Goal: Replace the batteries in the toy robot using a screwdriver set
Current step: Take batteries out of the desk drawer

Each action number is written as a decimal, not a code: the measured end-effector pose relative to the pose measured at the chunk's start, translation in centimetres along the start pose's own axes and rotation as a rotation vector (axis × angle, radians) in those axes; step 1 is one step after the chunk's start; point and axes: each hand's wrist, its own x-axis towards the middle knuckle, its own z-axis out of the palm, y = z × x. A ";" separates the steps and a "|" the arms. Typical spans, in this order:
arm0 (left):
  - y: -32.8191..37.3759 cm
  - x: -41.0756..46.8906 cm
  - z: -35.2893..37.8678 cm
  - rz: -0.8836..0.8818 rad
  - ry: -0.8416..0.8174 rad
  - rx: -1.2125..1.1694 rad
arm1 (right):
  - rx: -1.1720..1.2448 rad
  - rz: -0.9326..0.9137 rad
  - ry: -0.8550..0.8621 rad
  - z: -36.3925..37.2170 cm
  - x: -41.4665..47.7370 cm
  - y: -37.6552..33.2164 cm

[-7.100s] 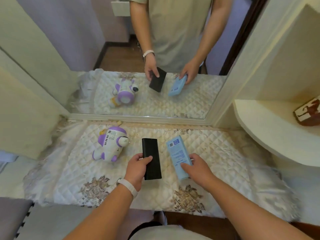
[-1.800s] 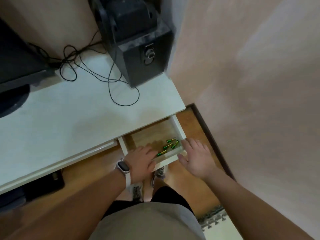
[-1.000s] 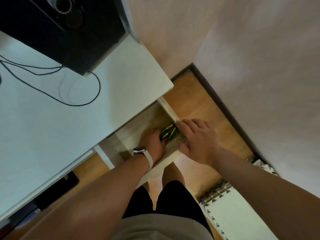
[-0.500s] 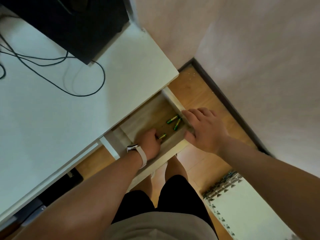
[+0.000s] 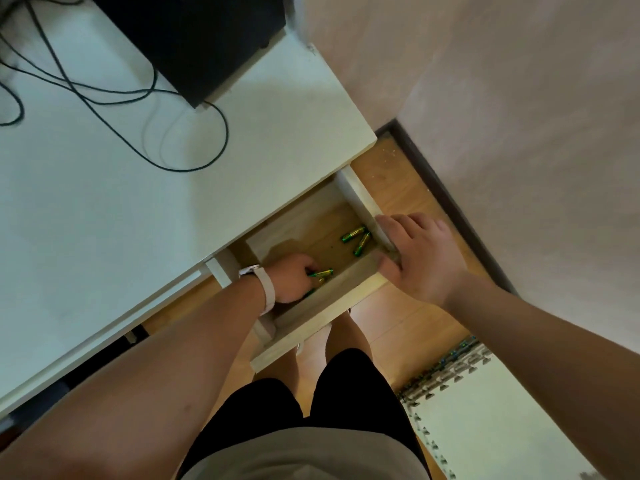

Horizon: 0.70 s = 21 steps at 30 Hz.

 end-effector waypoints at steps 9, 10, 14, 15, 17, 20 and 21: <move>0.1 -2.4 1.7 0.062 0.092 -0.202 | 0.001 -0.032 -0.003 -0.7 0.0 -0.1; 0.2 -2.7 1.9 0.066 0.115 -0.210 | -0.005 -0.057 0.007 -0.8 0.0 -0.4; 0.1 -3.6 2.6 0.037 0.227 -0.288 | 0.040 -0.278 0.055 -0.6 0.6 -2.6; 0.1 -3.9 2.7 0.019 0.245 -0.336 | 0.060 -0.331 0.029 -0.4 1.2 -3.2; 0.2 -4.5 2.7 -0.022 0.278 -0.506 | 0.089 -0.364 -0.099 0.0 2.6 -4.4; 0.2 -6.2 2.6 -0.022 0.314 -0.735 | 0.089 -0.215 -0.329 0.7 5.3 -5.4; 0.1 -6.9 2.7 -0.011 0.317 -0.777 | 0.066 -0.174 -0.401 0.9 6.1 -5.6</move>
